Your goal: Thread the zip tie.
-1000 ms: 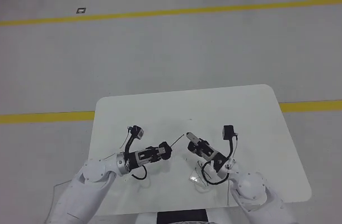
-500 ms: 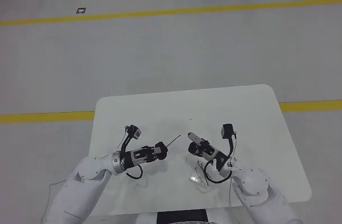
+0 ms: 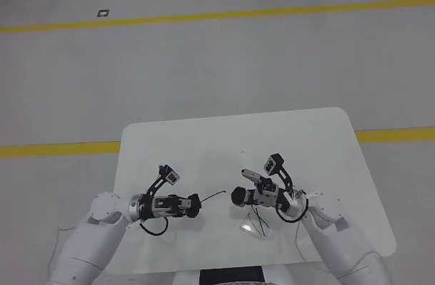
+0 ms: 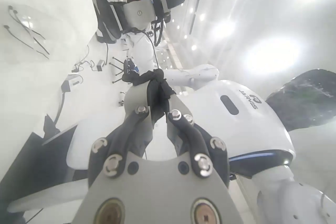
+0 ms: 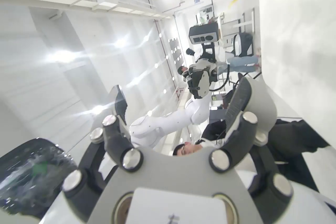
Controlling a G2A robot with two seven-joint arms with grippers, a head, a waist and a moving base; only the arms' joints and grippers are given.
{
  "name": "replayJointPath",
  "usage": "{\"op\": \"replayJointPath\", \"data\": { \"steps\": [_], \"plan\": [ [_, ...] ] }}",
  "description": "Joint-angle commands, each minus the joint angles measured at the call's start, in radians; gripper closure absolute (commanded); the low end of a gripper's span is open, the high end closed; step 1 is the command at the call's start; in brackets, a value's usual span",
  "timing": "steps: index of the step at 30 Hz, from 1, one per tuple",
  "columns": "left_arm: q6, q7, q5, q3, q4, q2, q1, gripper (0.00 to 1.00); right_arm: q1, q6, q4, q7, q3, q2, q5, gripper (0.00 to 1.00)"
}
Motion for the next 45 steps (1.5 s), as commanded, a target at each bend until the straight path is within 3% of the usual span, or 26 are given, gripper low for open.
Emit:
{"op": "replayJointPath", "data": {
  "steps": [1,6,8,11,14,17,19,26,29,35,36,37,45],
  "plan": [
    [-0.024,0.001,0.041,0.014,-0.003,0.008,-0.010,1.00,-0.001,-0.001,-0.001,-0.006,0.001,0.000,-0.001,0.00],
    [-0.024,0.001,0.041,0.014,-0.003,0.008,-0.010,1.00,-0.001,-0.001,-0.001,-0.006,0.001,0.000,-0.001,0.00],
    [-0.013,0.031,0.020,0.017,-0.004,0.006,-0.009,1.00,-0.003,0.004,0.005,-0.014,-0.005,-0.001,0.018,0.00],
    [0.008,0.027,0.024,0.025,0.022,0.008,-0.018,1.00,0.011,0.016,0.036,0.014,-0.013,0.001,0.033,0.00],
    [0.023,0.001,-0.027,0.033,0.036,0.007,-0.021,1.00,0.028,0.017,0.068,0.060,-0.020,0.002,0.058,0.00],
    [0.023,0.001,-0.042,0.052,0.038,0.011,-0.023,1.00,0.048,0.003,0.095,0.115,-0.035,0.002,0.069,0.00],
    [-0.003,0.001,-0.013,0.062,0.025,0.018,-0.026,1.00,0.048,0.003,0.095,0.115,-0.035,0.002,0.069,0.00],
    [0.006,0.018,-0.020,0.067,0.020,0.017,-0.025,1.00,0.047,0.003,0.094,0.101,-0.037,0.002,0.071,0.00],
    [0.017,0.027,-0.039,0.073,0.029,0.016,-0.027,1.00,0.044,-0.024,0.098,0.045,-0.040,0.001,0.063,0.00],
    [0.024,0.001,-0.088,0.083,0.042,0.018,-0.032,1.00,0.045,-0.091,0.119,0.041,-0.051,0.000,0.077,0.00],
    [0.022,0.001,-0.089,0.084,0.043,0.019,-0.032,1.00,0.046,-0.098,0.123,0.044,-0.053,0.000,0.083,0.27],
    [0.022,0.001,-0.089,0.084,0.043,0.019,-0.032,1.00,0.047,-0.106,0.128,0.047,-0.054,0.000,0.087,0.48],
    [0.022,0.001,-0.089,0.084,0.043,0.019,-0.032,1.00,0.052,-0.136,0.168,0.104,-0.056,0.002,0.143,0.68]
  ]
}}
